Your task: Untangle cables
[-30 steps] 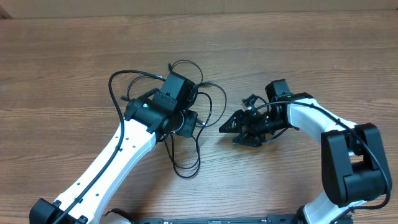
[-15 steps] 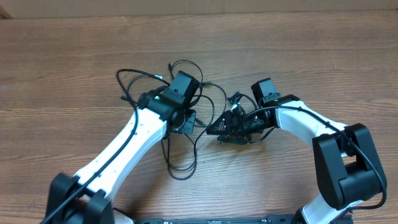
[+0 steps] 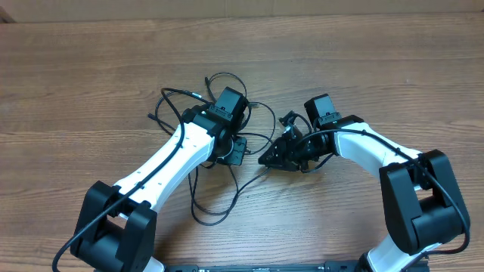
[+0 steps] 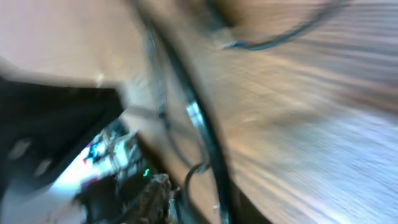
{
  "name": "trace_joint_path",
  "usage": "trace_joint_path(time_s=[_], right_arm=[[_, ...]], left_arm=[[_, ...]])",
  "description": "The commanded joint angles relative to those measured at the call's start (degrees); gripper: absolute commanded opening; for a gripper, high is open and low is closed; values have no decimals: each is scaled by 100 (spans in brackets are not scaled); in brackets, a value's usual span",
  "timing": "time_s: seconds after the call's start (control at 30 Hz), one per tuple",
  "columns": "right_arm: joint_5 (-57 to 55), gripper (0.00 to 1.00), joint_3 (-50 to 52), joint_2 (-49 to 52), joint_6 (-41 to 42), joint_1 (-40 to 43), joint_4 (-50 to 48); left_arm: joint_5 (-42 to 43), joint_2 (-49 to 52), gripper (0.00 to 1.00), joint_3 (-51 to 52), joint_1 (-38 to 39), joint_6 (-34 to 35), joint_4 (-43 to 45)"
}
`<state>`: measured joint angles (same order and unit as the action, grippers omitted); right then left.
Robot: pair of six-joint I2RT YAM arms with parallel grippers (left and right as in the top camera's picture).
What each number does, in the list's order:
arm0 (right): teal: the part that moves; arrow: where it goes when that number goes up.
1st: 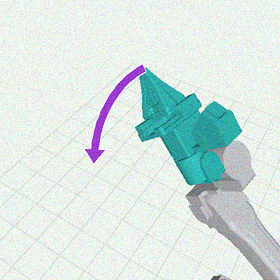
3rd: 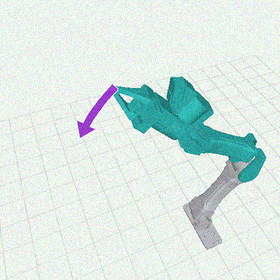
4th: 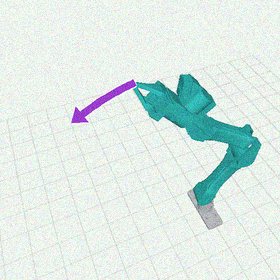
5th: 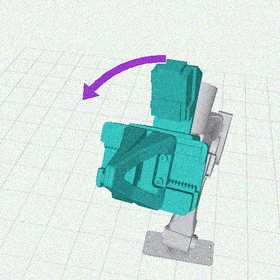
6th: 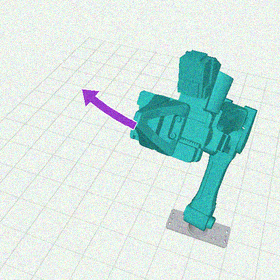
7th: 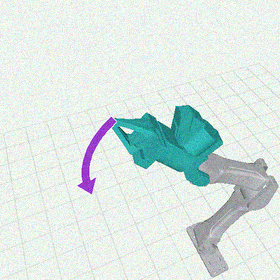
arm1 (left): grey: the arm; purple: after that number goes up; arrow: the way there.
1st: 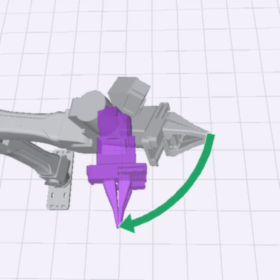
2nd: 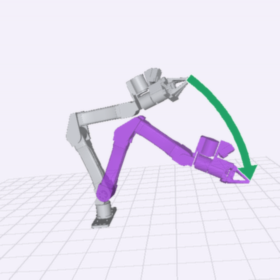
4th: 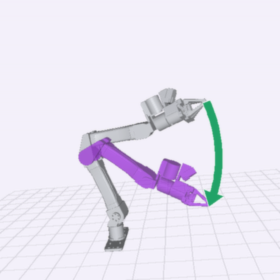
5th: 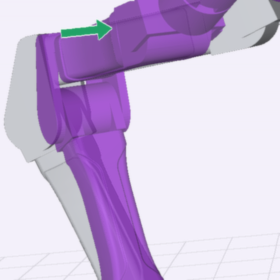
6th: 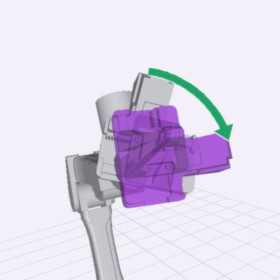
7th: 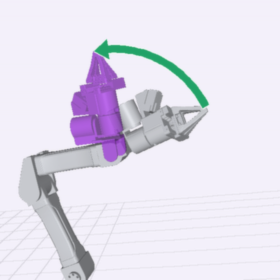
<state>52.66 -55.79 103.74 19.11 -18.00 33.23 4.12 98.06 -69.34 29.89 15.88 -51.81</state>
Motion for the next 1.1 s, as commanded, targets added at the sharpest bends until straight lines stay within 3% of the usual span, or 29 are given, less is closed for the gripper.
trace_joint_path(time_s=[0.0, 0.23, 0.47, 0.5, 0.6, 0.63, 0.67, 0.9, 1.07], right_arm=[[-1351, 21, 31, 24, 767, -11, 26], [-3171, 19, 31, 24, 1115, -11, 153], [-3399, 18, 31, 24, 1115, -11, 197], [-3401, 18, 31, 24, 1115, -11, 199], [-3401, 18, 31, 24, 1115, -11, 197], [-3401, 18, 31, 24, 1115, -11, 197], [-3401, 18, 31, 24, 1115, -11, 197], [-3401, 19, 33, 26, 1115, -11, 197], [-3421, 19, 35, 26, 1115, -11, 197]], left_arm=[[341, 37, 4, 35, 7, -223, 11], [341, 28, 5, 17, 7, -254, -42], [297, 28, 4, 17, -33, -260, -31], [297, 28, 8, 17, -37, -258, -15], [302, 28, 33, 17, -35, -214, 74], [302, 31, 50, 17, -35, -160, 101], [302, 31, 60, 20, -35, -120, 133], [273, 31, 84, 20, -37, -107, 334], [-551, 31, 94, 17, -42, 122, 382]])
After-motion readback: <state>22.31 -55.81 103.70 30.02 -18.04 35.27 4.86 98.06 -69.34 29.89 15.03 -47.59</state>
